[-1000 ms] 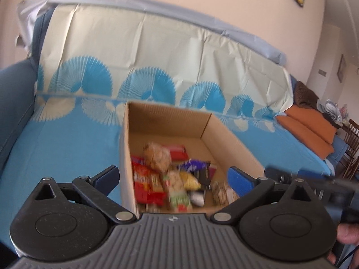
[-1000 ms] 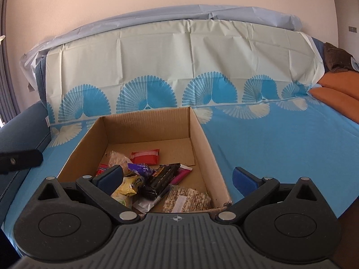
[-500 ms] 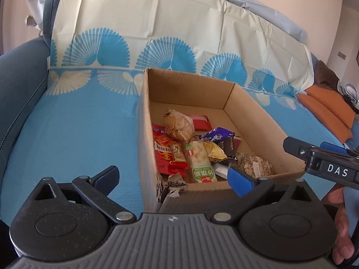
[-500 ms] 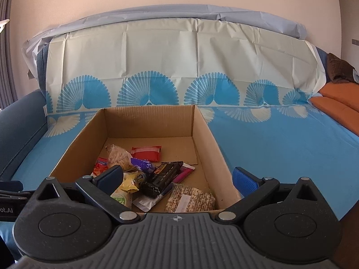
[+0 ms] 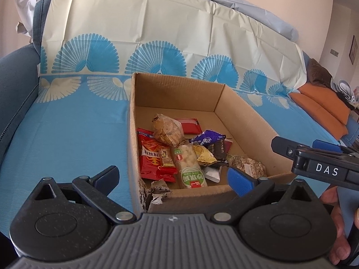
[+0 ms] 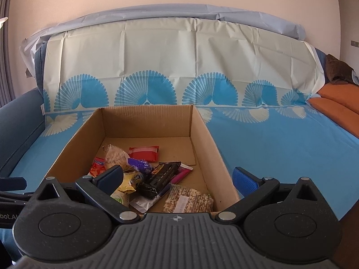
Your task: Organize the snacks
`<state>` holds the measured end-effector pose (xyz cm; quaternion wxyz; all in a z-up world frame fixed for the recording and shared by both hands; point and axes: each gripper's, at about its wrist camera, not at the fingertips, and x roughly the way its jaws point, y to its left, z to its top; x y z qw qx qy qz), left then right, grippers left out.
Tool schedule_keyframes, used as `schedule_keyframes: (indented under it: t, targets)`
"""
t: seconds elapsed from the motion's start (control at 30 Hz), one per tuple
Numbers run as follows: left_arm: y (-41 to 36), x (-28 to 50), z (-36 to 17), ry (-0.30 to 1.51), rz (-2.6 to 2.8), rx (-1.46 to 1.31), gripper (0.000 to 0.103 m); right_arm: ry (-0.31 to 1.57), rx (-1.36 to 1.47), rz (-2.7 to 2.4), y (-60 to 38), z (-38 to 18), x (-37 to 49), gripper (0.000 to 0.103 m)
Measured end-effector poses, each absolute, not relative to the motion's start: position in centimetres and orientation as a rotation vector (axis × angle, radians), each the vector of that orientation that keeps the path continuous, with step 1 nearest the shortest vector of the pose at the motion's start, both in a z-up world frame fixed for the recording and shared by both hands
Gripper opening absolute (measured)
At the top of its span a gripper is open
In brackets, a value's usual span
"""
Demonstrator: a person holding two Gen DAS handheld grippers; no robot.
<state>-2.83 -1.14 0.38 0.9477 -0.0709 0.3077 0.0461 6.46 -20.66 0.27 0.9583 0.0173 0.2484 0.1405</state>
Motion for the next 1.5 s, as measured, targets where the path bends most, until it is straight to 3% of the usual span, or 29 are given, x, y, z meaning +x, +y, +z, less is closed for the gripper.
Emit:
schedule_keyframes:
  t: [1.5]
  targets:
    - [-1.28,-2.73,0.35,0.624,0.075,-0.152,0.102,0.498,0.000,0.291,-20.12,0.12,6.41,0.102]
